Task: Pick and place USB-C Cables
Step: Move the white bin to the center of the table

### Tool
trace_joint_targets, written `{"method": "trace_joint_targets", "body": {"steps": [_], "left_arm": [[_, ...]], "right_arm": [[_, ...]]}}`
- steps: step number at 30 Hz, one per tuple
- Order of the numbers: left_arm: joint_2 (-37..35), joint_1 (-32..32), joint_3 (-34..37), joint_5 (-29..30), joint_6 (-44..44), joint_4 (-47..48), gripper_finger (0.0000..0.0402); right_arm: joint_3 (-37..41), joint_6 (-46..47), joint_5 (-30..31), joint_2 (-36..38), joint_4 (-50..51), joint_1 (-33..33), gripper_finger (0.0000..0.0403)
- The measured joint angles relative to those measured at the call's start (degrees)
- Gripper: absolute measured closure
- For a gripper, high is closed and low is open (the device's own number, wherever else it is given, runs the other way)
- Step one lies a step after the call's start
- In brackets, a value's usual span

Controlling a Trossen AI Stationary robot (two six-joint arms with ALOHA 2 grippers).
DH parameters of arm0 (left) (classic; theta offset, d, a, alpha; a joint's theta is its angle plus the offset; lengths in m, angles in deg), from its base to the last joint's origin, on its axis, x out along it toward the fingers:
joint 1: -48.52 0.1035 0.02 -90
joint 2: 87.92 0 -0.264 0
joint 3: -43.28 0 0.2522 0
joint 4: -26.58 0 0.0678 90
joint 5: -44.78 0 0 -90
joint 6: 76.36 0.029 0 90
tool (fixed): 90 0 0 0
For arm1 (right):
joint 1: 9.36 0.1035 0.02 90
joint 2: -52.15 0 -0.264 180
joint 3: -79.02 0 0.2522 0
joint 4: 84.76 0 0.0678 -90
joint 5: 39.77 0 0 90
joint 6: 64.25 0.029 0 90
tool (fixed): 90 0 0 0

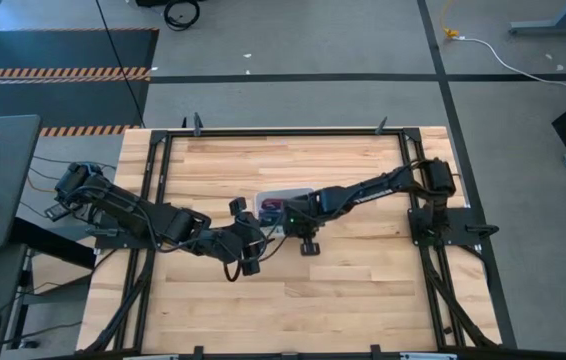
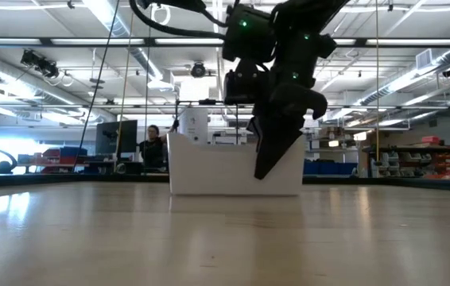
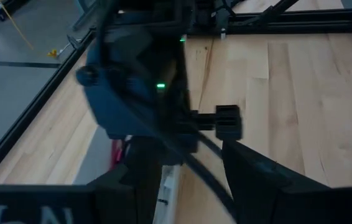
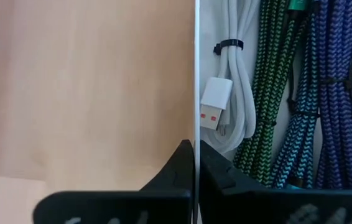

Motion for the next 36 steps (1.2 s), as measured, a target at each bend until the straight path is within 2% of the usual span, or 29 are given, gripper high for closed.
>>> {"method": "trace_joint_targets", "body": {"steps": [15,27,31,36], "left_arm": [[-0.01,0.00,0.00,0.00,-1.07,-0.01,0.0228],[-0.01,0.00,0.00,-0.01,-1.05,-0.01,0.0228],[0.00,0.00,0.00,-0.02,-1.05,-0.01,0.0228],[-0.01,0.02,0.00,-0.01,-1.05,-0.01,0.0228]], "right_arm": [[0.07,11.80,1.51,-0.15,0.33,0.52,0.0400],[0.09,10.82,1.97,-0.24,0.66,0.74,0.0397],[0.14,10.87,1.98,-0.27,0.67,0.72,0.0378],[0.51,11.31,2.16,-0.33,1.23,0.69,0.0332]]}}
